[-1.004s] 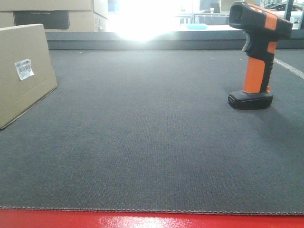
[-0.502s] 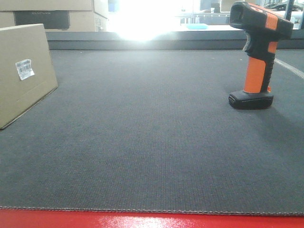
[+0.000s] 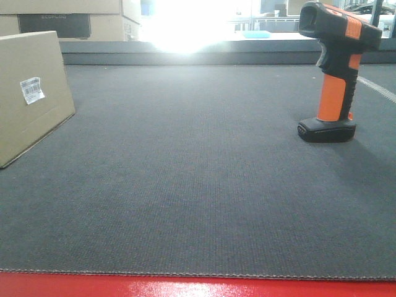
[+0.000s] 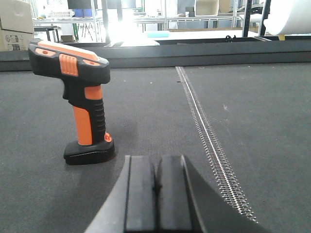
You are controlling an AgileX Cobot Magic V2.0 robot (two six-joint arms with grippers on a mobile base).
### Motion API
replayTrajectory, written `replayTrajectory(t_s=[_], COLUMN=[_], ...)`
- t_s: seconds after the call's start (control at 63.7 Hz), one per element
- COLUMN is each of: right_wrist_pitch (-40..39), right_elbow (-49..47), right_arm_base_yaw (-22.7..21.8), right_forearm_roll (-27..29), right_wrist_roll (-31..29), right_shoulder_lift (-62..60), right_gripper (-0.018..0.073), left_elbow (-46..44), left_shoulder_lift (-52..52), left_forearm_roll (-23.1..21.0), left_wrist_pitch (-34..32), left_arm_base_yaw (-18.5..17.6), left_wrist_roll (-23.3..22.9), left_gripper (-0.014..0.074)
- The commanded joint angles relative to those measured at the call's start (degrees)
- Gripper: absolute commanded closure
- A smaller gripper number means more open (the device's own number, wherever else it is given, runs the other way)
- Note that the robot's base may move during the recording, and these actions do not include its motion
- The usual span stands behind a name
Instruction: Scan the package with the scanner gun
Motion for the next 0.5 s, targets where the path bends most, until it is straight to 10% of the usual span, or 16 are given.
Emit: replayTrajectory(t_s=[0.0,0.486], right_wrist_pitch=[-0.61,-0.61], right_elbow=[0.16,0.16], right_arm_base_yaw=[-0.34,-0.34], right_forearm_roll=[-0.50,-0.50], right_wrist_roll=[0.07,0.07], right_shoulder_lift=[-0.21,-0.21], right_gripper=[0.0712,0.0712], left_elbow=[-0.08,-0.08], left_shoulder_lift=[-0.24,-0.24], left_forearm_roll=[0.07,0.07], left_wrist_pitch=[-1.21,-1.21], left_arm_base_yaw=[-0.25,-0.25], left_wrist_roll=[-0.01,-0.01], left_gripper=[0.0707,0.0707])
